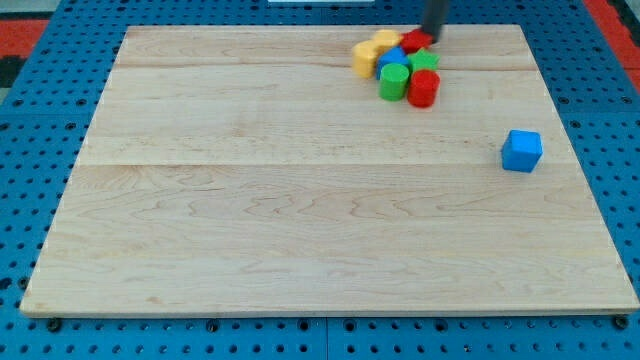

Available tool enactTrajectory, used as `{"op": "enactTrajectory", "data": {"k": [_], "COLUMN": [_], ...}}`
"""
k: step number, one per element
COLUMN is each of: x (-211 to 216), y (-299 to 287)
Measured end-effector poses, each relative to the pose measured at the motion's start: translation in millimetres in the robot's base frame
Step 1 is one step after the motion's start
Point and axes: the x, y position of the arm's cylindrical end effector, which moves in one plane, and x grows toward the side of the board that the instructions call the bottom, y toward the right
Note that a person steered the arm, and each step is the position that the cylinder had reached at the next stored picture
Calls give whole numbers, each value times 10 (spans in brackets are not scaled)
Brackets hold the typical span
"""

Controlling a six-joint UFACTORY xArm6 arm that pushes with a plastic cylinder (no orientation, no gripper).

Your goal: Slide the yellow hexagon towards the top left

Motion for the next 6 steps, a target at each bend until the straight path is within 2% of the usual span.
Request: {"op": "enactTrajectory", "data": {"k": [2, 3, 5, 6], "x": [144, 367, 530, 517], "y": [-1285, -961, -2404, -2681]}}
